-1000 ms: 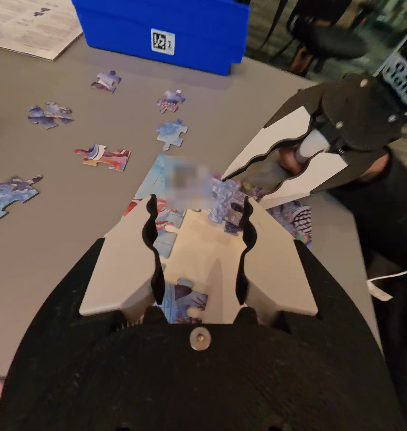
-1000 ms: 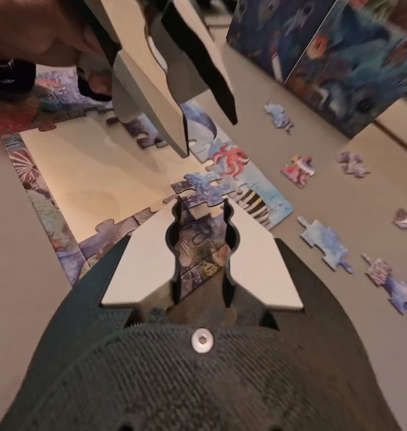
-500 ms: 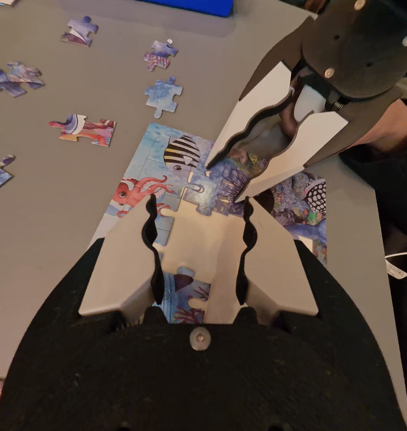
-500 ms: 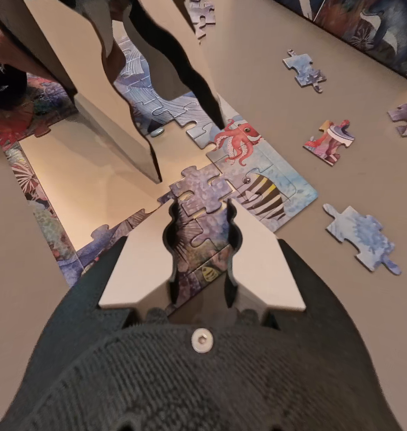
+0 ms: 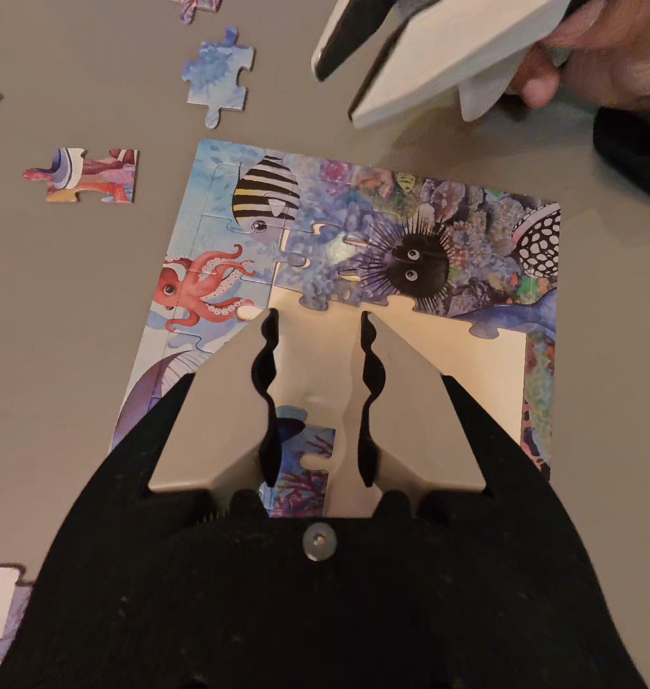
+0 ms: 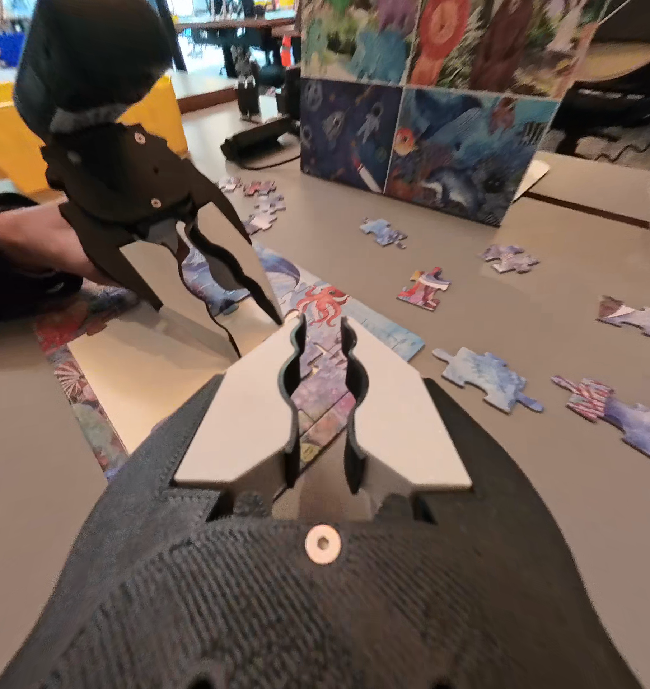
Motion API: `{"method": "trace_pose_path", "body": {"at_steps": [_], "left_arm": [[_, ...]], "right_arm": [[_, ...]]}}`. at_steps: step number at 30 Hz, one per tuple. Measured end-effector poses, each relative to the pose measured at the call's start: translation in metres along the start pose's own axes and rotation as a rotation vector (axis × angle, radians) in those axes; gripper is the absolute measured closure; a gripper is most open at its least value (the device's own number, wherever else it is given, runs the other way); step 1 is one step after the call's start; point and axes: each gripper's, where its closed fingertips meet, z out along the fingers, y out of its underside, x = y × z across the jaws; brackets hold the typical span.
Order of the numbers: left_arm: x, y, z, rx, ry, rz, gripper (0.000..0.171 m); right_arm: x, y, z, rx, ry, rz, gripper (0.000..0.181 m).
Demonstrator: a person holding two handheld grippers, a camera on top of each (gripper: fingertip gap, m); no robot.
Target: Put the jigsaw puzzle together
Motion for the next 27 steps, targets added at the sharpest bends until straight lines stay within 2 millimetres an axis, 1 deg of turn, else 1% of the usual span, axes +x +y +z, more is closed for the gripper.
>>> {"method": "trace_pose_path", "body": {"at_steps": [4,8,14,19,23,26,27], "left_arm": [[0.0,-0.001,0.001,0.005,0.002,-0.015,0.132],[-0.001,-0.002,0.002,0.007,-0.018,-0.009,0.134],[-0.001,-0.004,0.003,0.01,-0.052,0.014,0.136],[-0.002,-0.005,0.001,0.015,-0.055,0.022,0.136],[-0.001,-0.007,0.001,0.032,-0.042,0.015,0.137],[-0.003,-0.014,-0.004,0.071,-0.061,0.017,0.143],[-0.006,-0.017,-0.006,0.092,-0.081,0.012,0.149]], "right_arm": [[0.004,-0.007,-0.006,0.055,0.025,0.008,0.168],[0.004,-0.004,-0.003,0.034,0.028,0.0,0.167],[0.001,0.005,0.005,-0.039,0.058,-0.065,0.171],[-0.004,0.011,0.01,-0.086,0.049,-0.114,0.172],[-0.006,0.02,0.016,-0.153,0.054,-0.15,0.181],[-0.007,0.031,0.023,-0.23,0.067,-0.194,0.181],[-0.007,0.036,0.025,-0.26,0.075,-0.21,0.181]]}}
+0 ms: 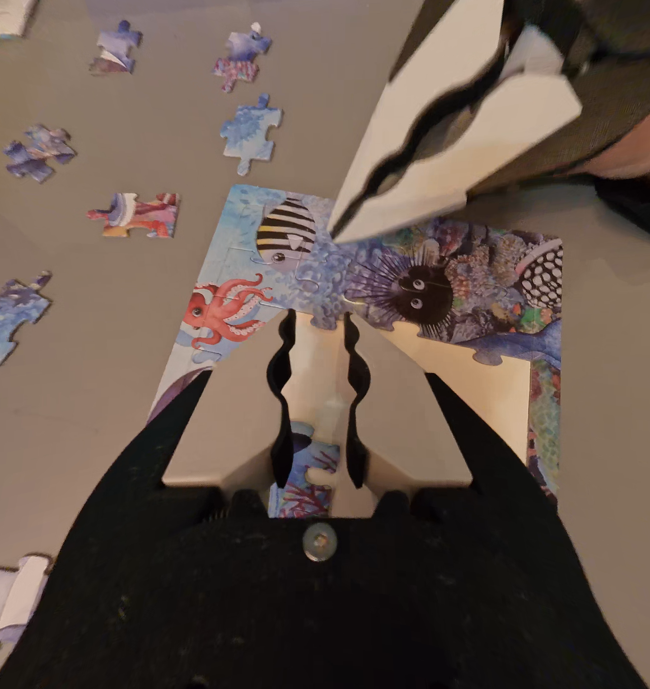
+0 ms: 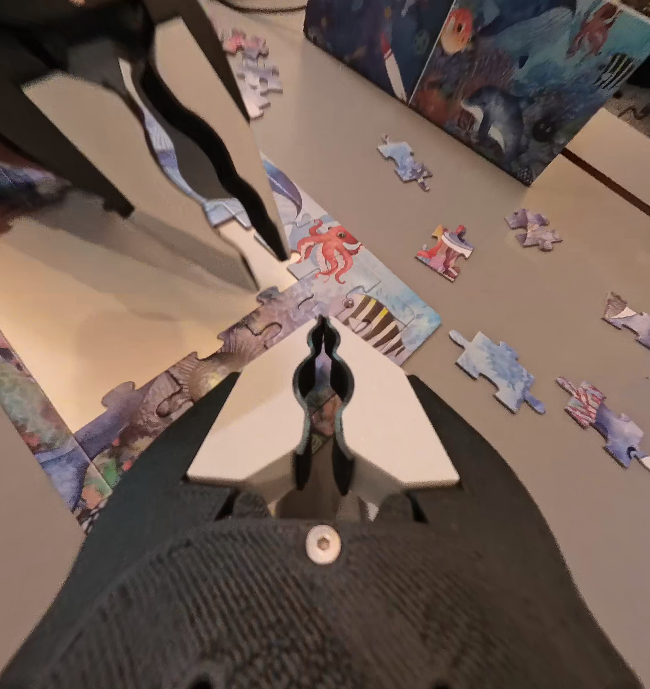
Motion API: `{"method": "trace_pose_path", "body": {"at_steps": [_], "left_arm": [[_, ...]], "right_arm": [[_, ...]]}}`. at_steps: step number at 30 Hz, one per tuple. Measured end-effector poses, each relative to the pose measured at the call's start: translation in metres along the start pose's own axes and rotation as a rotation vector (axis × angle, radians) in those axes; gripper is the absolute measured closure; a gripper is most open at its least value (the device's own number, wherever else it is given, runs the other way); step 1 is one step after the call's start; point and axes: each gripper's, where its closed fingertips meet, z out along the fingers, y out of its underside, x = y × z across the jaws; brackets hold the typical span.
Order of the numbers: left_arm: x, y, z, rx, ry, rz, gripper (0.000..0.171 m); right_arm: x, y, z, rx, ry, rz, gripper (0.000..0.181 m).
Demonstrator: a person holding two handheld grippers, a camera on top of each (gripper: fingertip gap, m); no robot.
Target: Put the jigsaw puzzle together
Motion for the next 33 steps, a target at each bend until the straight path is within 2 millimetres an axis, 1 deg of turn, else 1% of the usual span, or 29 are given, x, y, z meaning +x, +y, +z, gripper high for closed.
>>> {"method": "trace_pose_path", "body": {"at_steps": [3,5,7,9,13,18,21,25,30,33], "left_arm": [[-0.011,-0.009,-0.004,0.064,-0.071,-0.021,0.166],[-0.007,-0.009,-0.001,0.067,-0.045,-0.032,0.171],[-0.001,-0.001,0.006,0.011,-0.019,-0.02,0.171],[-0.002,0.008,0.012,-0.049,-0.049,0.02,0.171],[-0.002,0.007,0.012,-0.056,-0.086,0.042,0.171],[-0.004,0.008,0.015,-0.067,-0.111,0.033,0.171],[-0.005,0.008,0.016,-0.07,-0.141,0.05,0.171],[-0.005,0.008,0.017,-0.081,-0.149,0.029,0.171],[-0.005,0.008,0.018,-0.068,-0.113,-0.043,0.171],[-0.007,0.007,0.02,-0.086,-0.14,-0.027,0.171]], "right_arm": [[-0.002,0.01,0.009,-0.085,0.028,-0.054,0.181],[-0.002,0.015,0.013,-0.127,0.055,-0.085,0.181],[0.001,0.015,0.014,-0.134,0.082,-0.09,0.181],[0.001,0.016,0.014,-0.136,0.081,-0.083,0.181],[0.001,0.015,0.014,-0.129,0.083,-0.085,0.181],[-0.005,0.013,0.017,-0.132,0.072,-0.112,0.181],[-0.006,0.012,0.019,-0.136,0.051,-0.077,0.181],[0.002,0.013,0.024,-0.151,0.013,0.069,0.181],[0.001,0.013,0.024,-0.149,-0.042,0.135,0.181],[0.0,0.012,0.026,-0.149,-0.071,0.164,0.181]]}}
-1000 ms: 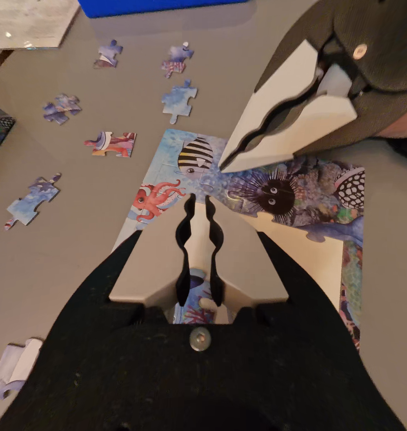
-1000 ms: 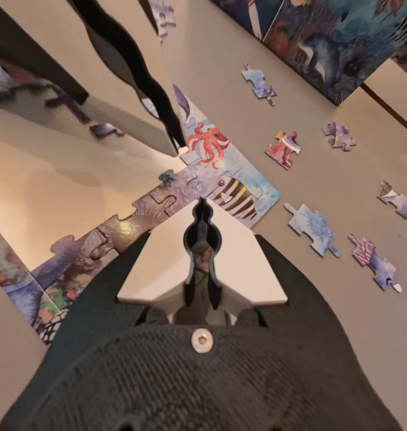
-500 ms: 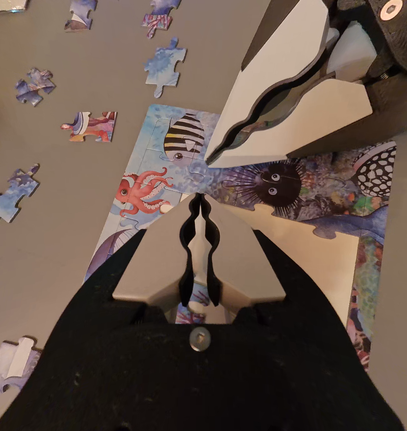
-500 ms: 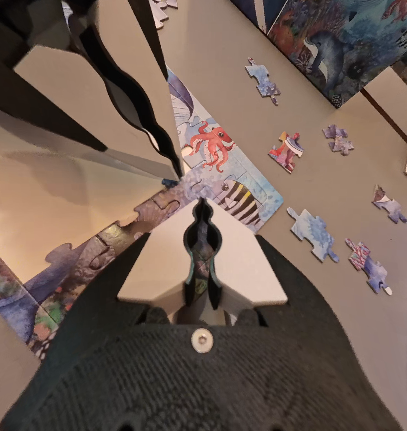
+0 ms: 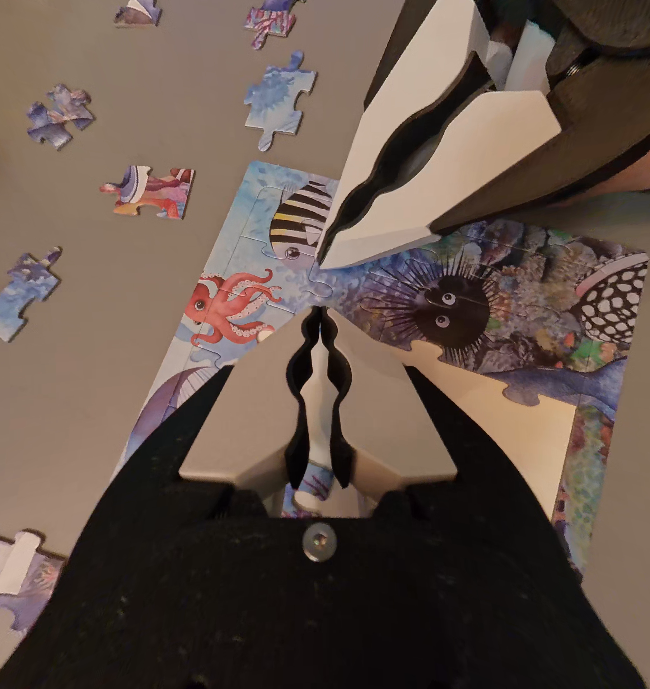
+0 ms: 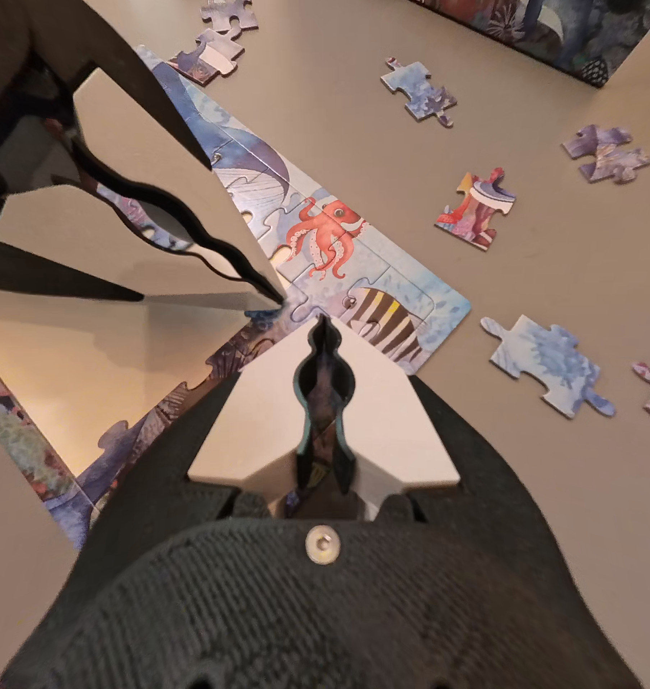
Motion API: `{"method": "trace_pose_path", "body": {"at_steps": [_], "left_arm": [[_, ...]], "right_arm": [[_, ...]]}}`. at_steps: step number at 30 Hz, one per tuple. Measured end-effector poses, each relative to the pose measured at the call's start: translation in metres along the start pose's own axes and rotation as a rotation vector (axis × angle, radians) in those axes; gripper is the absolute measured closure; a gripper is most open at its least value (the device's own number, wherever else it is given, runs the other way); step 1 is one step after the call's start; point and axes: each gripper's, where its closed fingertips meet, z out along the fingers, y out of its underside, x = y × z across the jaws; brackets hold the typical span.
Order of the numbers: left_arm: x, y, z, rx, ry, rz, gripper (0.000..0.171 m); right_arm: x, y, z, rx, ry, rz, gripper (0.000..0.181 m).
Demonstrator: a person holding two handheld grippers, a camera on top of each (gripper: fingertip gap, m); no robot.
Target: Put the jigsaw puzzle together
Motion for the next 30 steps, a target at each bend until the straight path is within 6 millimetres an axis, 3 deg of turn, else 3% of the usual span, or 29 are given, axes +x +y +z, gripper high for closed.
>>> {"method": "trace_pose_path", "body": {"at_steps": [7,12,15,21,30], "left_arm": [[-0.013,-0.005,-0.003,0.012,-0.194,0.139,0.171],[-0.004,-0.003,0.001,0.015,-0.068,0.021,0.171],[-0.011,-0.006,-0.003,0.046,-0.099,0.01,0.171],[-0.007,-0.01,-0.001,0.055,-0.089,0.016,0.171],[-0.005,-0.002,0.003,-0.008,-0.102,0.036,0.171]], "right_arm": [[0.0,-0.008,-0.005,0.058,0.107,-0.143,0.181],[0.0,-0.002,-0.001,0.01,0.107,-0.138,0.181],[0.003,-0.008,-0.006,0.056,0.126,-0.128,0.181],[0.001,-0.004,0.001,0.01,0.11,-0.117,0.181],[0.004,-0.003,0.002,-0.003,0.119,-0.058,0.181]]}}
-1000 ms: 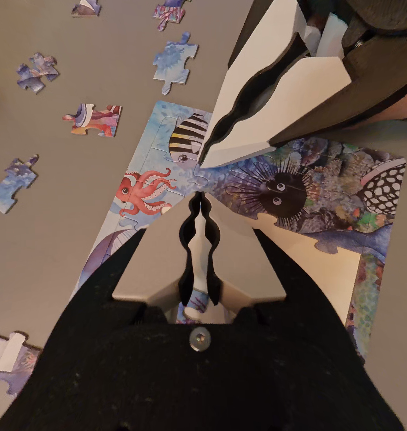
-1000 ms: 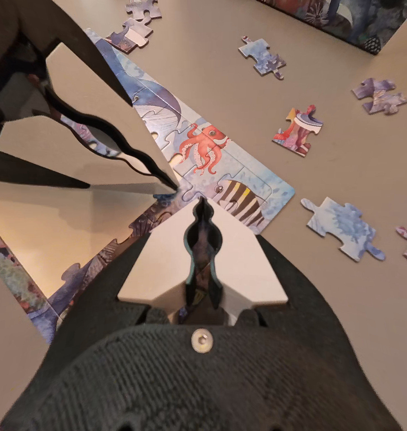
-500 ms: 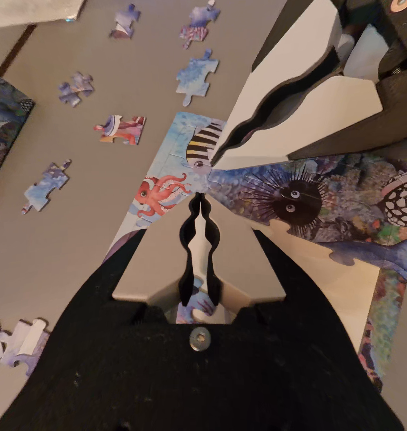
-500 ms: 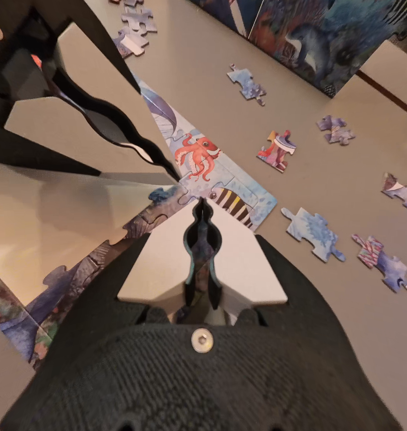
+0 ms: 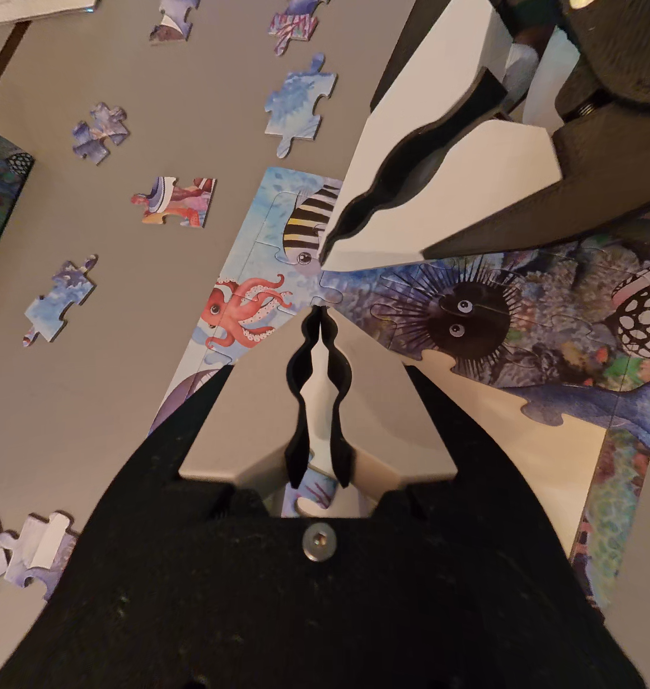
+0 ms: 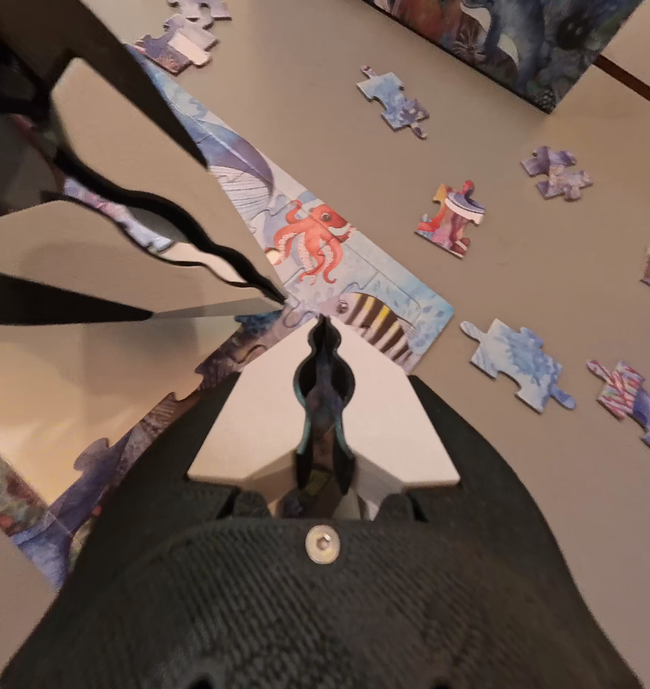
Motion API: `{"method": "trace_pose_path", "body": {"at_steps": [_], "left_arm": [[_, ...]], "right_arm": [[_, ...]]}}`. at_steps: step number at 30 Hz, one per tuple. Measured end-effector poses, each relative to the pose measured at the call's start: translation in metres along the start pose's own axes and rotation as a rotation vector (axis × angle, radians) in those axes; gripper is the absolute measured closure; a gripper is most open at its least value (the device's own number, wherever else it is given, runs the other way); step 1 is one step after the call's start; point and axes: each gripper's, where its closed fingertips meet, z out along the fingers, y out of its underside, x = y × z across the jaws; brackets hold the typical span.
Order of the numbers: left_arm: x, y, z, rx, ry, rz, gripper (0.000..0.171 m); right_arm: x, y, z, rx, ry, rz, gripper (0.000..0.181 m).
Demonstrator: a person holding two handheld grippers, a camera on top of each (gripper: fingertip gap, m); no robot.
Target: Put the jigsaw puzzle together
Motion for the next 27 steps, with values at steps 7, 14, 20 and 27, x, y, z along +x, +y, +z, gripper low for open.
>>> {"method": "trace_pose_path", "body": {"at_steps": [7,14,20,27], "left_arm": [[0.0,0.001,0.0,0.013,0.045,-0.054,0.171],[0.0,0.001,0.0,0.01,0.031,-0.032,0.171],[0.0,0.001,0.0,0.012,0.035,-0.037,0.171],[0.0,0.001,0.0,0.014,0.035,-0.037,0.171]], "right_arm": [[-0.015,0.004,-0.008,0.016,-0.125,-0.057,0.181],[-0.04,0.01,-0.021,0.023,-0.323,-0.109,0.181],[-0.039,0.012,-0.023,0.018,-0.332,-0.082,0.181],[-0.037,0.011,-0.021,0.021,-0.298,-0.097,0.181]]}}
